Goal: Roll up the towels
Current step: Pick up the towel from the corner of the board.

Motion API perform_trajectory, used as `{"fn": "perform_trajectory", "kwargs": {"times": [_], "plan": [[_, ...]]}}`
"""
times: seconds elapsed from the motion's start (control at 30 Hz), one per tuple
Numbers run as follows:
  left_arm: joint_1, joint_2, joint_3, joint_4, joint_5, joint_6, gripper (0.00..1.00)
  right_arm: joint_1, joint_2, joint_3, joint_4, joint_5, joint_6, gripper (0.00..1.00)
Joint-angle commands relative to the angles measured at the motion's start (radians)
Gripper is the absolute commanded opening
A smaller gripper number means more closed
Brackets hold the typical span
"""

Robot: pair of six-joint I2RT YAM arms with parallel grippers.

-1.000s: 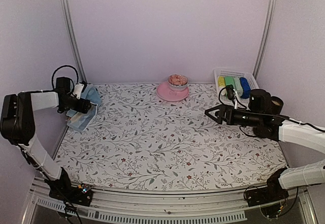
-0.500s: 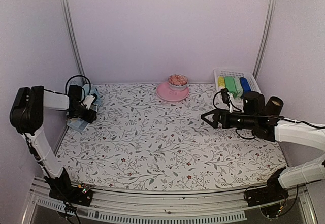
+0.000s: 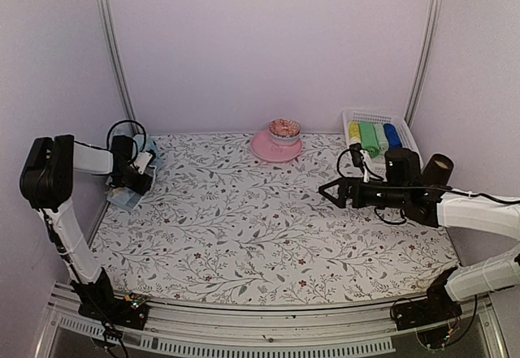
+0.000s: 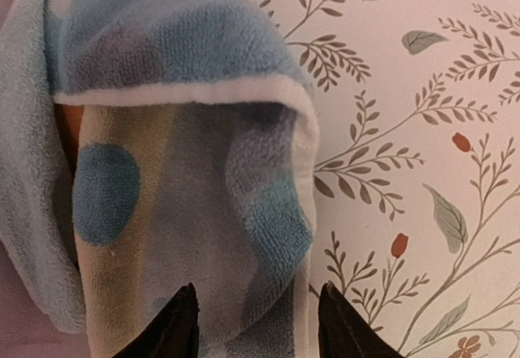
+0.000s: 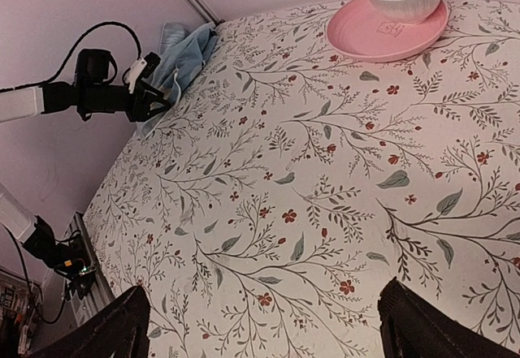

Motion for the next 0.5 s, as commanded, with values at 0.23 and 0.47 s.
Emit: {"fn": "perform_trajectory", "kwargs": {"times": [0.23,0.47], "plan": [[-0.003,0.089,0.072,0.015,-0.038,0.026,0.23,0.030,0.032,0.031,0.019,0.042,-0.034,0.98],[-0.013,-0.002,0.094,-0.065,0.084,0.016,0.00,0.049,0.036,0.043,0.007,0.078,-0.070,0.95]]}}
